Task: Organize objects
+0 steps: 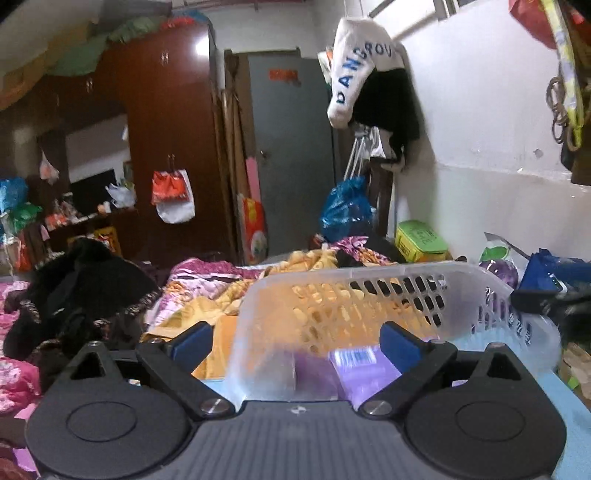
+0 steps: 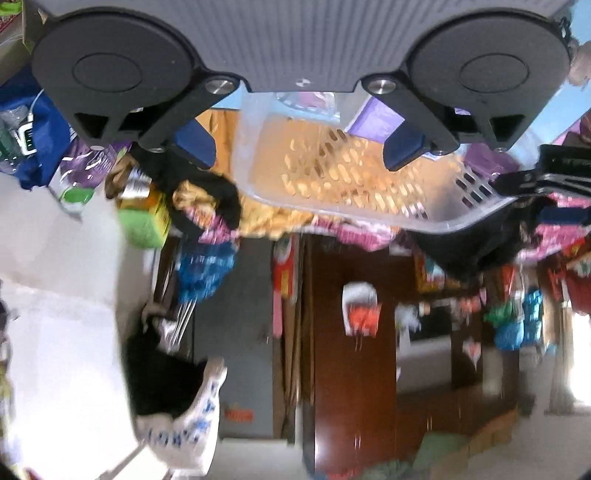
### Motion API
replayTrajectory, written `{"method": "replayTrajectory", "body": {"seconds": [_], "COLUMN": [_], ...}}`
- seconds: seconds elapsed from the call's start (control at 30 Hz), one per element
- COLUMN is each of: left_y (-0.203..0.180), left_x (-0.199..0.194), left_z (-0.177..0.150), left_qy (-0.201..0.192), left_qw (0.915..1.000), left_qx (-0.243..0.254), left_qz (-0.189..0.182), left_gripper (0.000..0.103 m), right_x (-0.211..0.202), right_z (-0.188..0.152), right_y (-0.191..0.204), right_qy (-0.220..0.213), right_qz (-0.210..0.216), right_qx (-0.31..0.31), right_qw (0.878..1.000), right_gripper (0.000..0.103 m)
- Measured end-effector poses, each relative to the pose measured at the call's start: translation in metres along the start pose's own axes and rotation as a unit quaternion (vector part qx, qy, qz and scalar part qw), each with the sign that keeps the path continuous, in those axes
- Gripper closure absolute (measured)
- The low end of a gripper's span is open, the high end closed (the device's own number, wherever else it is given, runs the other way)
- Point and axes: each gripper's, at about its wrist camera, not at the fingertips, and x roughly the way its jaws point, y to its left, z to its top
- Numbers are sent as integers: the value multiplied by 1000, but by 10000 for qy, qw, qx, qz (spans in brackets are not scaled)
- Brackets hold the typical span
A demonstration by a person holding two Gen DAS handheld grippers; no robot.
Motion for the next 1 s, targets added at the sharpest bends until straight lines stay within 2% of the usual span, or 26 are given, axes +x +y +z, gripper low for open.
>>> {"method": "replayTrajectory", "body": {"seconds": [0.13, 0.2, 0.33, 0.4, 0.43, 0.53, 0.57, 0.6, 0.67, 0.77, 0.9, 0.93, 0.97, 1.0], "left_y": [10, 17, 28, 34, 36, 44, 46, 49, 55, 58, 59, 59, 58, 57], "left_x": [-47, -72, -102, -104, -104, -94, -93, -88, -85, -85, -86, -85, -84, -82], "left_z": [-32, -53, -94, -109, -115, -129, -134, -135, -139, -143, -146, -146, -147, -147], "left_qy": [-296, -487, -655, -580, -543, -378, -347, -313, -330, -352, -349, -346, -328, -293], "left_qw": [9991, 9982, 9973, 9975, 9975, 9970, 9968, 9966, 9958, 9955, 9948, 9946, 9947, 9947], "left_qx": [37, 43, 33, 52, 74, 214, 247, 247, 188, 155, 188, 201, 220, 256], "left_qz": [-294, -360, -340, -408, -452, -633, -670, -722, -828, -862, -938, -957, -954, -947], "left_gripper": [5, 5, 5, 5, 6, 12, 13, 17, 20, 21, 27, 32, 35, 43], "right_x": [-41, -56, -60, -53, -48, -27, -22, -20, -18, -9, -1, -2, -3, -5], "right_z": [-40, -72, -124, -138, -142, -149, -151, -150, -148, -144, -138, -139, -140, -141], "right_y": [-7, 4, 51, 76, 86, 112, 116, 119, 125, 137, 145, 147, 148, 150], "right_qy": [-238, -164, 101, 242, 314, 566, 623, 613, 561, 693, 817, 815, 809, 805], "right_qz": [470, 923, 1698, 1995, 2061, 2124, 2130, 2139, 2100, 1944, 1860, 1858, 1902, 1897], "right_qx": [647, 936, 919, 805, 777, 643, 635, 636, 612, 456, 369, 337, 277, 184], "right_qw": [9965, 9912, 9811, 9763, 9749, 9734, 9730, 9729, 9742, 9774, 9784, 9786, 9780, 9784], "right_gripper": [0, 0, 0, 0, 4, 15, 26, 29, 28, 28, 29, 36, 48, 50]}}
